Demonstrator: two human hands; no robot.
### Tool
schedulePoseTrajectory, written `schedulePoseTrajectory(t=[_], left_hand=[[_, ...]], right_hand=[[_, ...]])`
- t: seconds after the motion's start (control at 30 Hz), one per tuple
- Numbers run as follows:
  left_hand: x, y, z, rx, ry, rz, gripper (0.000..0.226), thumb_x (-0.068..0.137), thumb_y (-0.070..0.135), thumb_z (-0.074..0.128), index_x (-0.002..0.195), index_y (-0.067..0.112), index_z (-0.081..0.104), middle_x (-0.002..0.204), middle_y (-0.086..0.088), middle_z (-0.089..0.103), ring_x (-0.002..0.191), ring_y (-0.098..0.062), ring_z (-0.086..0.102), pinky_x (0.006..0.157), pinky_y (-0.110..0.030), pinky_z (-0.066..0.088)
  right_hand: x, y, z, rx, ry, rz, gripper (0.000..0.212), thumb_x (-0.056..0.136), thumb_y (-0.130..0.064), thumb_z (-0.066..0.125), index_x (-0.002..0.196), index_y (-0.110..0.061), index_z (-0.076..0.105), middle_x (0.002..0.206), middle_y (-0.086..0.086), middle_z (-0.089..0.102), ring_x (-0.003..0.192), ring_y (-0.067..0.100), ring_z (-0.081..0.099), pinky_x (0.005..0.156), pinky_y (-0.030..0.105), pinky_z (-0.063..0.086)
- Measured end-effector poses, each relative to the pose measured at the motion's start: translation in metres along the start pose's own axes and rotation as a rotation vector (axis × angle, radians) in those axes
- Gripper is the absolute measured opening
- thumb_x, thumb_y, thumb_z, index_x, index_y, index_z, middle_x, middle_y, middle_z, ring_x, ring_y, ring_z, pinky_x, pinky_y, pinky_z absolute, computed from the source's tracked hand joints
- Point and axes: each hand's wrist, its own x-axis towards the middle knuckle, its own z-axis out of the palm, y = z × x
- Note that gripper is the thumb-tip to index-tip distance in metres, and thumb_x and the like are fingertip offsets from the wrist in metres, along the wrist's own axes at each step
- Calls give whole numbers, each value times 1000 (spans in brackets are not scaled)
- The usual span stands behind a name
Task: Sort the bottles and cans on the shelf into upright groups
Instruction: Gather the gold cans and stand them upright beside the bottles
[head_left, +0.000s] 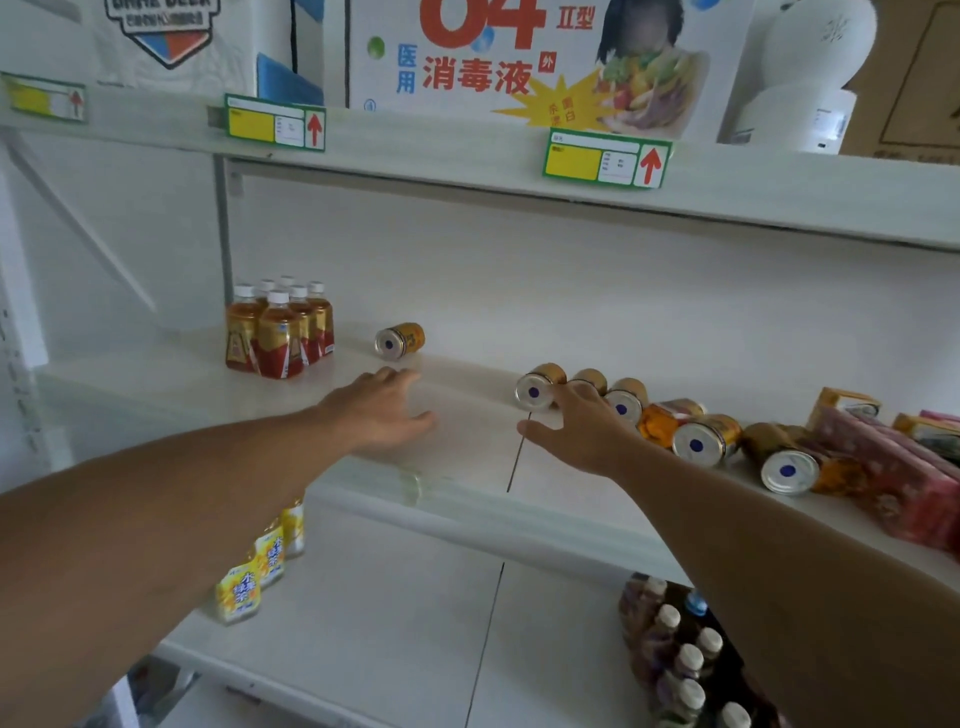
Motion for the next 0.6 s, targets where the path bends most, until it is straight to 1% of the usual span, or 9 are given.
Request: schedulePoseTrajectory(t=[0.07,0.1,0.2,0.3,0.33,0.37,0.43,0.5,0.6], left_hand=[[10,-2,3,9,-8,-7,89,95,77,46,168,31,24,170,-5,35,152,-30,39,110,-47,44],[16,-2,4,10,-4,-10,89,95,78,46,168,32,25,170,-5,35,151,-30,40,108,-47,44],[32,-2,2,7,19,-31,89,94,79,44,168,34,23,168,-6,37,148,-31,43,104,-47,46],[47,-1,-2,56,29,-51,91,93,81,42,168,32,24,167,-9,40,145,-33,47,108,-49,47],[53,-1,-4,66,31,-57,91,92,81,42,167,31,27,166,-10,41,144,-34,49,108,-50,47],[58,0,-6,72,32,-64,89,91,80,41,165,31,30,165,-10,41,143,-35,49,108,-51,48],[68,-1,-7,85,28,-69,86,89,81,40,159,32,33,165,-9,38,143,-35,48,109,-53,47],[78,-4,-7,90,17,-63,85,87,82,38,155,31,35,164,-8,37,143,-34,48,110,-55,46],[98,-14,-6,61,24,-54,83,84,79,37,152,31,39,157,-6,43,139,-32,49,108,-54,47]], right_hand=[[10,2,1,12,31,-23,69,87,-74,62,140,-30,52,123,5,54,111,29,60,96,49,56],[16,3,1,28,45,-28,66,88,-72,63,140,-32,52,122,4,54,115,29,58,97,49,55],[40,7,2,27,42,-11,75,86,-75,56,146,-31,51,137,4,54,128,31,50,96,46,48],[67,8,5,-28,30,-8,86,90,-79,50,159,-28,42,156,7,44,139,36,46,101,51,44],[77,7,6,-45,39,0,87,90,-79,49,161,-29,40,159,6,42,143,35,43,100,51,43],[87,6,8,-58,51,10,86,90,-79,48,161,-30,39,160,5,40,144,34,42,94,50,42],[104,3,12,-60,56,26,82,92,-75,47,160,-31,40,159,4,40,144,33,41,88,51,40],[117,0,18,-60,31,25,77,95,-71,48,159,-29,42,157,7,40,142,36,40,91,53,44],[131,-6,27,-125,38,39,66,101,-62,50,154,-22,50,151,10,43,136,37,42,88,48,46]])
